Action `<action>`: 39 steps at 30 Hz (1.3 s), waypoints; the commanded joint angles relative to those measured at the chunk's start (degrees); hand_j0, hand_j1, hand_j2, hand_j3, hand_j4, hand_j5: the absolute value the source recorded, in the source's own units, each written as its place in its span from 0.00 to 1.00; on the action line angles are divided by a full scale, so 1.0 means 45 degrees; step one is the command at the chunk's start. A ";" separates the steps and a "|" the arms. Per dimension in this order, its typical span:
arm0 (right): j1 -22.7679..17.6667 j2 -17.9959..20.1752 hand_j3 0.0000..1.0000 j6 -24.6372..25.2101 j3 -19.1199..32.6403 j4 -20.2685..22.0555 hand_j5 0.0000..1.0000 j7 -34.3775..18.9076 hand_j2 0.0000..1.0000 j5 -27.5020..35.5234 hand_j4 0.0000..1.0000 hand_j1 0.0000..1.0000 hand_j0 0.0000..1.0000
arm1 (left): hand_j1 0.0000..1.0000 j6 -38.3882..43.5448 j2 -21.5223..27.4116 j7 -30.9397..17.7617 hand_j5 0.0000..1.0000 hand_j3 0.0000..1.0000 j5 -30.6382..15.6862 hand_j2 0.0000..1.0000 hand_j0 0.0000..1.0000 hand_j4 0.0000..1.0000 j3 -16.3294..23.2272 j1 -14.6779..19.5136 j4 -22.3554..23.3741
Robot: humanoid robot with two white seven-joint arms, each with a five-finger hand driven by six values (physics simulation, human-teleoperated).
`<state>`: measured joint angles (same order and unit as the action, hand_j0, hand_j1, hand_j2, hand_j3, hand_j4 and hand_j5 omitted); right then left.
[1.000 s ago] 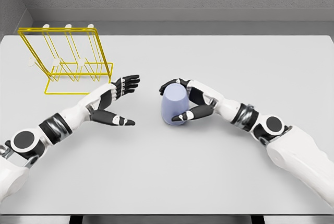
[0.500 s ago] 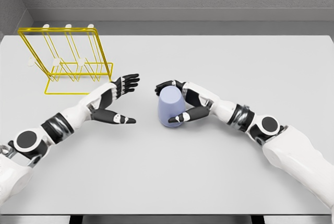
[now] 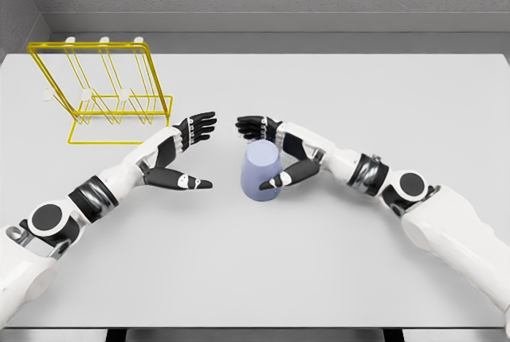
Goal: Place the cup on the cup holder with both arms
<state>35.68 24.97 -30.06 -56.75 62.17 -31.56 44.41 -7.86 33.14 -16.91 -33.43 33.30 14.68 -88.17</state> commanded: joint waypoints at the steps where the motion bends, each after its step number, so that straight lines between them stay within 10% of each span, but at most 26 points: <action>1: 0.0000 0.0271 1.00 -0.0001 0.0032 0.0012 1.00 0.0002 1.00 -0.0006 1.00 1.00 1.00 | 1.00 -0.0012 -0.0040 0.0028 1.00 1.00 -0.0052 1.00 1.00 1.00 0.0002 -0.0020 0.0101; 39: 0.2344 0.5173 1.00 -0.1099 -0.0749 0.0422 1.00 0.0607 1.00 -0.0690 1.00 1.00 1.00 | 1.00 -0.1809 -0.2813 -0.0089 1.00 1.00 0.1843 1.00 1.00 1.00 0.0158 -0.0312 0.1195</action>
<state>46.14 47.74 -34.90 -59.70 63.94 -28.84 40.91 -16.00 20.93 -17.29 -24.95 33.87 13.36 -82.91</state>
